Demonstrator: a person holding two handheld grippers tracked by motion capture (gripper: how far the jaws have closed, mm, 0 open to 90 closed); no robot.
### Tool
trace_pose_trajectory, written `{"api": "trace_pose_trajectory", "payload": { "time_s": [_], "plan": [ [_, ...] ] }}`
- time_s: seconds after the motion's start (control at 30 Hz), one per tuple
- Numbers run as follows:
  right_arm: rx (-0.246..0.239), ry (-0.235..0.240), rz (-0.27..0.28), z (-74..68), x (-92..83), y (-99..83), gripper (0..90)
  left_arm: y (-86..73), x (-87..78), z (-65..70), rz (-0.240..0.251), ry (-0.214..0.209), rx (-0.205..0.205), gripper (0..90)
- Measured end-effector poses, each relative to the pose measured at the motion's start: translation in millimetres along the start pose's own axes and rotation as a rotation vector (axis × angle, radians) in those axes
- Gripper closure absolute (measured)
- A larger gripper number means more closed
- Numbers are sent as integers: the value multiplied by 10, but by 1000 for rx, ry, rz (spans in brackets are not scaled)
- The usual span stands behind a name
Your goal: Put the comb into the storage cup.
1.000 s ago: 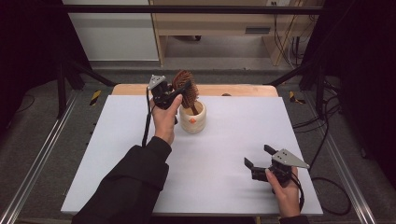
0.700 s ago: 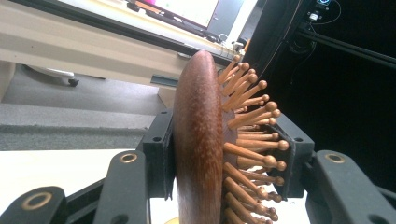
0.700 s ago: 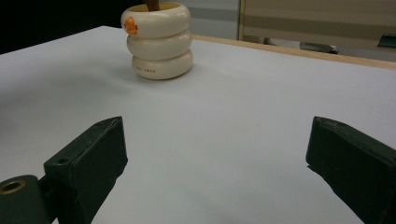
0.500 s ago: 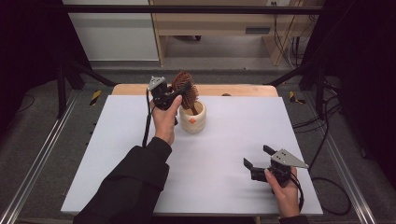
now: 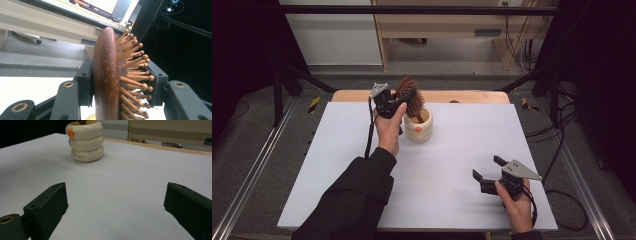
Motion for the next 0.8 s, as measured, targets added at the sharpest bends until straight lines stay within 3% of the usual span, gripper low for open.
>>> {"api": "trace_pose_trajectory", "payload": {
  "time_s": [0.8],
  "plan": [
    [0,4,-4,-9,6,-9,57,-39,32,-13,0,3,-11,496]
  ]
}}
Point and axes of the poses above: each handheld gripper's, and its own axes: x roughly forward along the jaws, y roughly out of its top, z roughly to its right, the point moved 7 cm from there along x, roughly forward along the jaws, and after that the axes turned 11 degrees about x, right-handed, at the moved point
